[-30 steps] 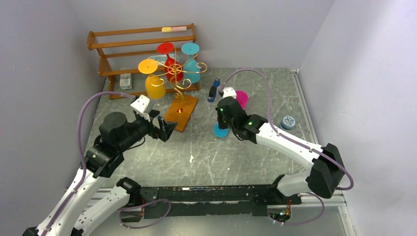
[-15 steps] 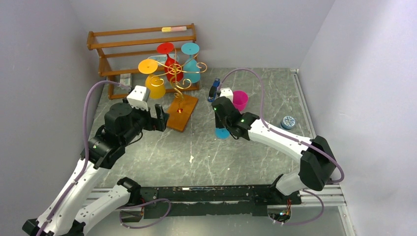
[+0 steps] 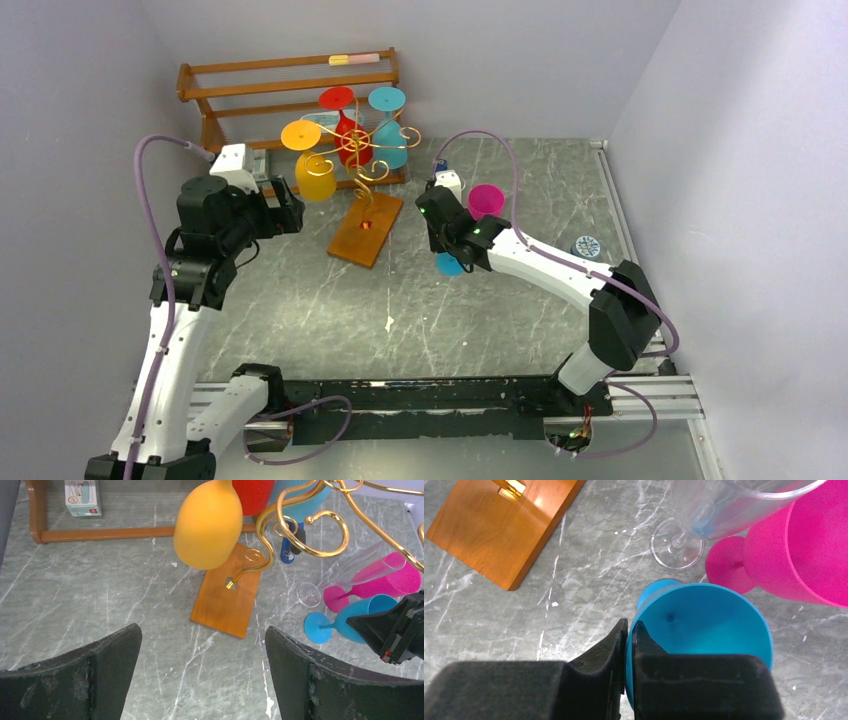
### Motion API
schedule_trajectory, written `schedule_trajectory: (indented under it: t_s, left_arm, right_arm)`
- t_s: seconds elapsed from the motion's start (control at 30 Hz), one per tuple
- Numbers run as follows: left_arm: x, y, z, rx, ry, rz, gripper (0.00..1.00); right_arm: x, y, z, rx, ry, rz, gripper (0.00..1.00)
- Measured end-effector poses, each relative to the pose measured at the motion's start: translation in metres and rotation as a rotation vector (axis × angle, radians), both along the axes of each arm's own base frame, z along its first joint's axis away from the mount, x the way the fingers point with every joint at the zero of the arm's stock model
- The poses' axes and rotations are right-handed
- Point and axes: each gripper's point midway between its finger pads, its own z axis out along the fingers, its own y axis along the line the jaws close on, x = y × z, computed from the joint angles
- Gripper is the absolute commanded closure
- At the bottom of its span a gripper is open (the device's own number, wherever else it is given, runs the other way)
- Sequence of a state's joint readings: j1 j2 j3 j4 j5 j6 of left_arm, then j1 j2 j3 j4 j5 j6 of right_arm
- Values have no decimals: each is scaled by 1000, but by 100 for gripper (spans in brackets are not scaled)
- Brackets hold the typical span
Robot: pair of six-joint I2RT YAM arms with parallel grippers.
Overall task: Take the wine glass off the wine glass rack
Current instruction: Place the wine glass at the center of the board.
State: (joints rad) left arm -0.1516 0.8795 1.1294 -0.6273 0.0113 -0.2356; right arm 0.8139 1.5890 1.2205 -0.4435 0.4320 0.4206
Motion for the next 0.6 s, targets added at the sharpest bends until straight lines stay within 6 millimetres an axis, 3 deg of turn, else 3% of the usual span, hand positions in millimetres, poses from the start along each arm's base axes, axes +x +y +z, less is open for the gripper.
schedule_trajectory:
  t_s: [0.13, 0.33, 0.47, 0.6]
  left_arm:
    - [3, 3, 2, -19, 13, -3, 3]
    - [5, 7, 7, -59, 13, 26, 3]
    - [5, 8, 28, -79, -34, 35, 3]
    - [6, 12, 35, -97, -53, 75, 3]
  right_arm:
    - [-2, 2, -1, 8, 10, 12, 93]
    - [-5, 6, -1, 19, 26, 33, 77]
    - [-10, 4, -6, 3, 54, 46, 62]
    - [-10, 4, -4, -2, 53, 56, 46]
